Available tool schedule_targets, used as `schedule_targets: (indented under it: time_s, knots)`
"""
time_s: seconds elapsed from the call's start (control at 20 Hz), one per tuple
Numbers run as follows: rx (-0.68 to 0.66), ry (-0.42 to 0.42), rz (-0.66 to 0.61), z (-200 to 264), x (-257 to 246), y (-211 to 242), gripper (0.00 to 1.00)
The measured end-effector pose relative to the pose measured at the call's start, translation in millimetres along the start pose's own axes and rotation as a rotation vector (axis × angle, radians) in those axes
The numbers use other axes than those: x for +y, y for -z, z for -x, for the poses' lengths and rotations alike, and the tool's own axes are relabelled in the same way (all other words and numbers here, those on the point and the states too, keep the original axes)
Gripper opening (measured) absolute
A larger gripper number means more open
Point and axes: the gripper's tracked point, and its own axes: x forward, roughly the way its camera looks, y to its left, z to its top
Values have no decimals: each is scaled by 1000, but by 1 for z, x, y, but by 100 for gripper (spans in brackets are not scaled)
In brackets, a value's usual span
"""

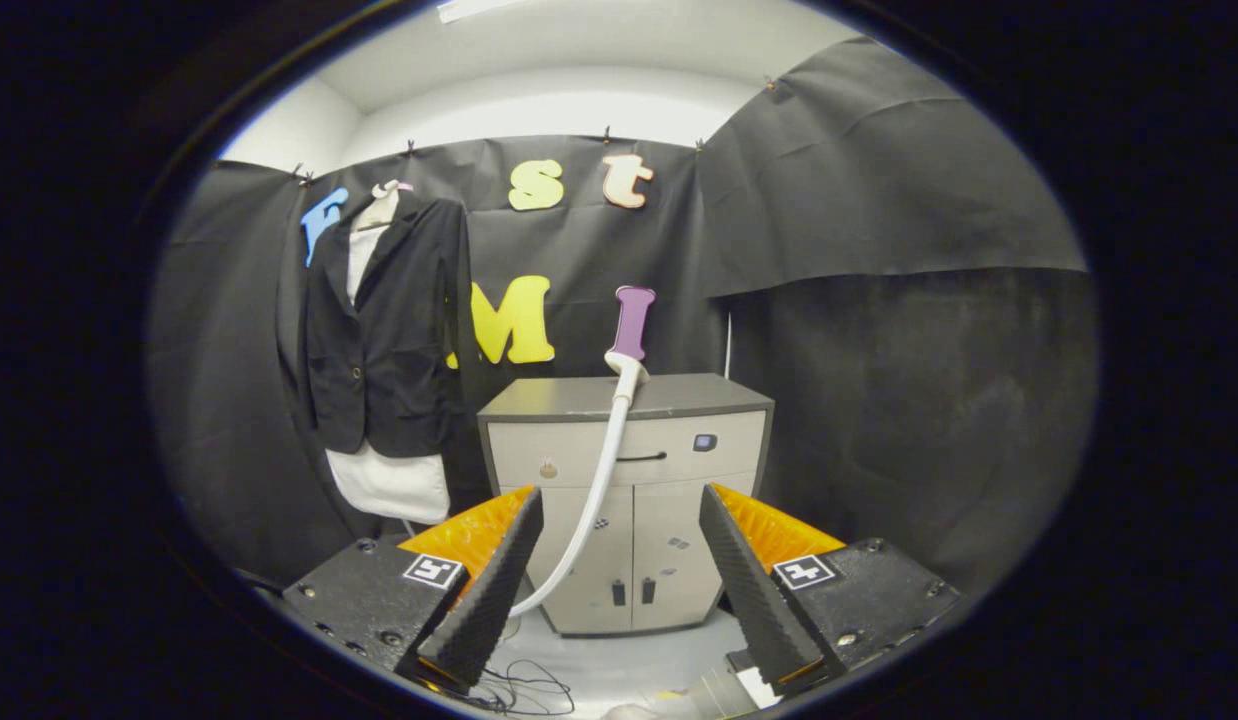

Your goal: Iron the clothes twice with a garment steamer, once on the left side and once on the right side.

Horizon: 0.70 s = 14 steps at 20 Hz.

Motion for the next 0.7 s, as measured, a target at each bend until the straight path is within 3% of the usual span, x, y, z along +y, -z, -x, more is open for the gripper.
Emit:
schedule_targets:
  time_s: [0.3,0.7]
  knots:
    - [1,0,3,-58,-19,-34,98]
    - [24,-46,3,-178,-37,-83,98]
